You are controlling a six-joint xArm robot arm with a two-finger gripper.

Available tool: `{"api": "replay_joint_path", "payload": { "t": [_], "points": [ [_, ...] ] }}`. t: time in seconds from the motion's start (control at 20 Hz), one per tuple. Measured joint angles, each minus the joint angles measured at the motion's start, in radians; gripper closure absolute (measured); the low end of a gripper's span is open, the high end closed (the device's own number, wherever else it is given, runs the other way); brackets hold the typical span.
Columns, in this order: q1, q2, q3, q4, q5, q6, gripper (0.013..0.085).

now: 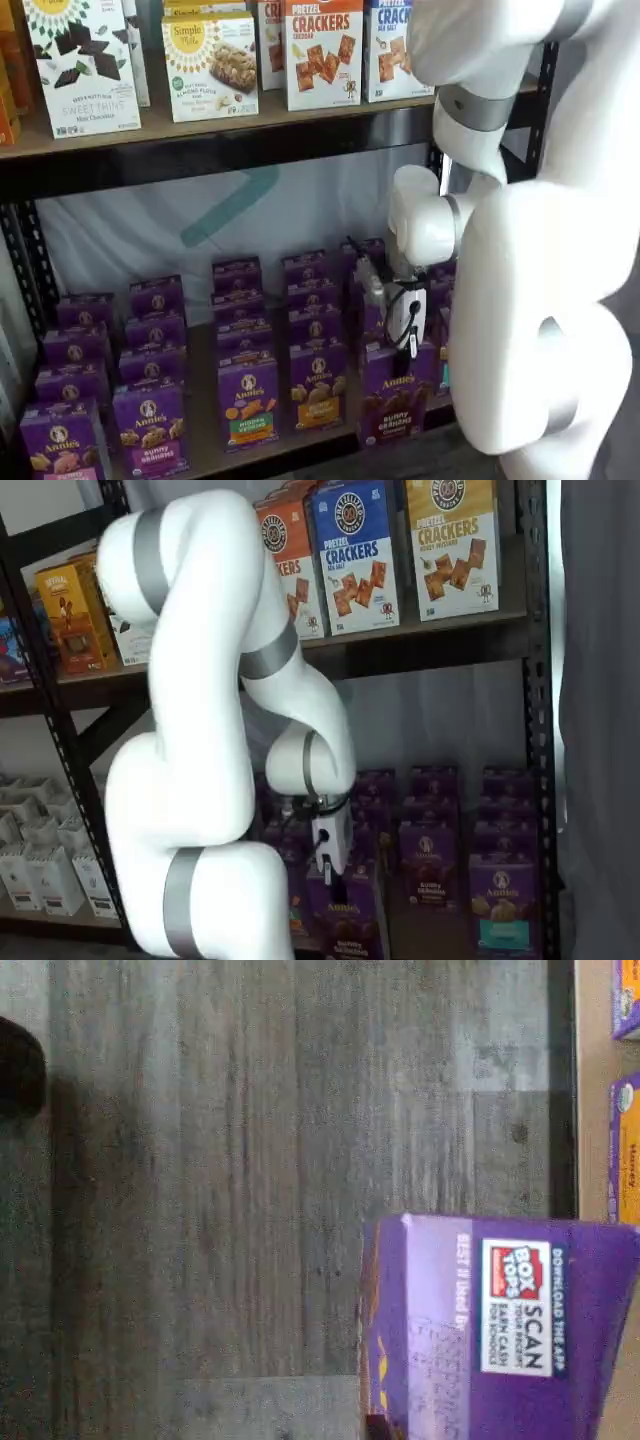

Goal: Pick up the purple box with a brown patch in the center, on the bottom shelf, the fifth box from the left

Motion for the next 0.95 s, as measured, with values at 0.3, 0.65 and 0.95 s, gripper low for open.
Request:
{"api": "replay_joint_path", "payload": {
  "t": [0.3, 0.65, 0.95],
  "points": [
    [0.033, -0.178, 0.080, -0.027, 0.111, 0.061, 0.0690],
    [0.087, -0.411, 0.127, 0.008, 0.300, 0.091, 0.0690],
    [0.108, -0.556, 0.112, 0.027, 0.456, 0.106, 0.0690]
  ]
}}
